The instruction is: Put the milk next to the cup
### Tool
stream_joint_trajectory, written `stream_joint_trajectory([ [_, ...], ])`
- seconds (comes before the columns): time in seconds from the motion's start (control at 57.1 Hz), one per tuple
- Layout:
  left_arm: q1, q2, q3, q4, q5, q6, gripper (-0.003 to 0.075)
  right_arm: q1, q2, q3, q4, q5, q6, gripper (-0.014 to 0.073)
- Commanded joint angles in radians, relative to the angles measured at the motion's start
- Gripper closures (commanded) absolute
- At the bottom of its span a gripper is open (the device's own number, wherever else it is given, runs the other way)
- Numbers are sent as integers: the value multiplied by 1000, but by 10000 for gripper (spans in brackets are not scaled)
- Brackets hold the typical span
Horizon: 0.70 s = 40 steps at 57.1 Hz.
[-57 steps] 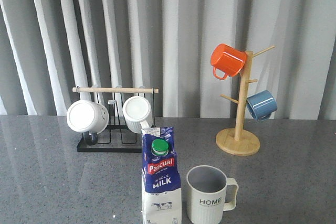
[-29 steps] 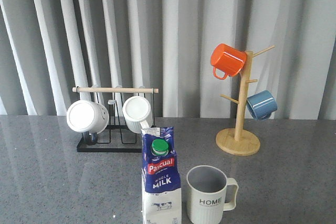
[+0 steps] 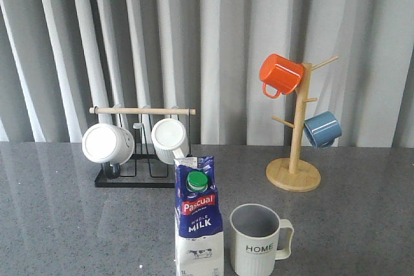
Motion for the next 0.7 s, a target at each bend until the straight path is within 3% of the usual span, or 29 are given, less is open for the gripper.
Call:
stream_joint_trajectory([
  [0.0,-2,-11,-16,-11,-70,-3,723,-7,-5,-27,-9,-72,-5,603],
  [0.49,-2,-11,-16,-11,-70,-3,723,-7,-7,-27,-15,-71,-13,603],
  [0.683,-1,-11,-16,-11,-69,-3,723,-7,-198,98,-36,-28,-62,603],
])
